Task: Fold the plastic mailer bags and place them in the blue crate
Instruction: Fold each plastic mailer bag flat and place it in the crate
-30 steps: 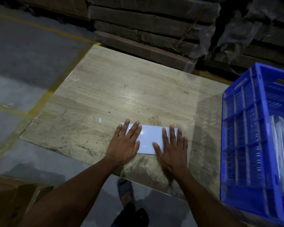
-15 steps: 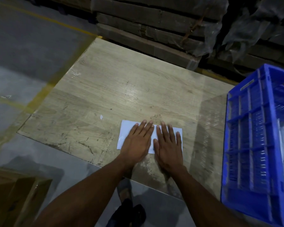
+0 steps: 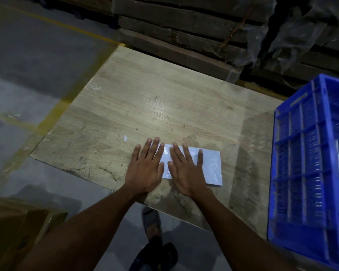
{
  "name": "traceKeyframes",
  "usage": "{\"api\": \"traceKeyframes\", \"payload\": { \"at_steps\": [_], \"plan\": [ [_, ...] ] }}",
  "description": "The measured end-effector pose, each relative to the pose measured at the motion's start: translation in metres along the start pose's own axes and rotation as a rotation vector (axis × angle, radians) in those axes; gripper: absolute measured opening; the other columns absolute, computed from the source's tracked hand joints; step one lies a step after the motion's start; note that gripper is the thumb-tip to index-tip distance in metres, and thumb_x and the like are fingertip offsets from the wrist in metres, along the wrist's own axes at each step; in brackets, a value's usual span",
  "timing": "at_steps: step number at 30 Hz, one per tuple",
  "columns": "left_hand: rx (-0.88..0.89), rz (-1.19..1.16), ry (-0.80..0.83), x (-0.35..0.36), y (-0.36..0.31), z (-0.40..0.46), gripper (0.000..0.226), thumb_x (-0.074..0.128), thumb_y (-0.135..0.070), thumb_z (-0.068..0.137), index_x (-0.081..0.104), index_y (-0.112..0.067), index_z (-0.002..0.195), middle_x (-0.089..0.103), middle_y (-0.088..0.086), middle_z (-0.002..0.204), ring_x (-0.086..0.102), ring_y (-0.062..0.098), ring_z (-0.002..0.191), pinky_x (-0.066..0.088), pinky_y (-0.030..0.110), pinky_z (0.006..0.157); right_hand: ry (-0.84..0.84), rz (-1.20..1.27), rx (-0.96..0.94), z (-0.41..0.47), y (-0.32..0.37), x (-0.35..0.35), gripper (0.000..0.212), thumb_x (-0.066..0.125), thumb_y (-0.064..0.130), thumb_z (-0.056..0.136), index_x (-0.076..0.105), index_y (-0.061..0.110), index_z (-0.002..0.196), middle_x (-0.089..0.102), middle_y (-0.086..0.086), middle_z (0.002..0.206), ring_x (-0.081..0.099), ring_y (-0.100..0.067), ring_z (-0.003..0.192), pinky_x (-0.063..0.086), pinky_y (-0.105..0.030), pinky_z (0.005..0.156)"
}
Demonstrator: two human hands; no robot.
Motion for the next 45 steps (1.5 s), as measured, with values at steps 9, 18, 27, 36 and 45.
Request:
{"api": "traceKeyframes", "payload": {
  "at_steps": [9,18,27,36,45],
  "plan": [
    [-0.02,-0.007,-0.008,0.001,0.002,0.0,0.07,0.018,-0.049,0.104,0.012,-0.018,0.166,-0.001,0.011,0.173,-0.001,0.026,0.16,0.008,0.054,0.128,0.072,0.018,0.213,-0.051,-0.084,0.002,0.077,0.011,0.076,0.095,-0.008,0.038,0.159,-0.024,0.005,0.166,-0.023,-0.028,0.152,-0.006,-0.058,0.122],
    [-0.017,0.019,-0.017,0.006,0.003,0.002,0.074,0.014,-0.056,0.103,0.005,-0.02,0.167,-0.01,0.017,0.172,-0.01,0.031,0.159,0.005,0.056,0.127,0.037,-0.047,0.01,-0.013,-0.019,0.004,0.068,0.014,0.064,0.103,0.01,0.028,0.161,0.004,-0.001,0.17,0.001,-0.03,0.156,0.006,-0.072,0.115],
    [-0.014,-0.009,-0.048,0.004,0.002,0.002,0.073,0.022,-0.055,0.103,0.007,-0.023,0.167,-0.007,0.015,0.173,-0.009,0.029,0.16,0.006,0.056,0.127,0.134,0.002,0.199,-0.055,-0.092,0.0,0.1,0.014,0.087,0.087,-0.021,0.025,0.158,-0.032,-0.002,0.163,-0.033,-0.025,0.149,-0.01,-0.068,0.117],
    [0.043,-0.06,-0.08,-0.003,-0.004,-0.003,0.084,0.025,-0.068,0.099,0.021,-0.015,0.164,0.002,0.015,0.173,0.002,0.031,0.16,0.011,0.066,0.123,-0.168,-0.069,-0.16,-0.048,-0.029,-0.012,0.045,0.038,0.043,0.1,0.068,0.016,0.122,0.053,-0.009,0.148,0.037,-0.036,0.145,0.027,-0.07,0.112],
    [0.116,0.027,-0.084,0.004,-0.008,-0.004,0.069,0.06,-0.039,0.093,0.041,-0.021,0.157,0.021,0.016,0.17,0.019,0.042,0.156,0.02,0.075,0.115,-0.329,-0.043,-0.31,-0.044,-0.019,-0.044,0.041,0.05,0.029,0.099,0.061,0.011,0.134,0.047,-0.01,0.154,0.035,-0.042,0.145,0.03,-0.073,0.108]
  ]
}}
Point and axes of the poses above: each hand's wrist, its own z-axis towards the middle knuckle, its own x-axis out of the palm, y = z × x, the point moved 8 cm from there along z, towards the middle knuckle
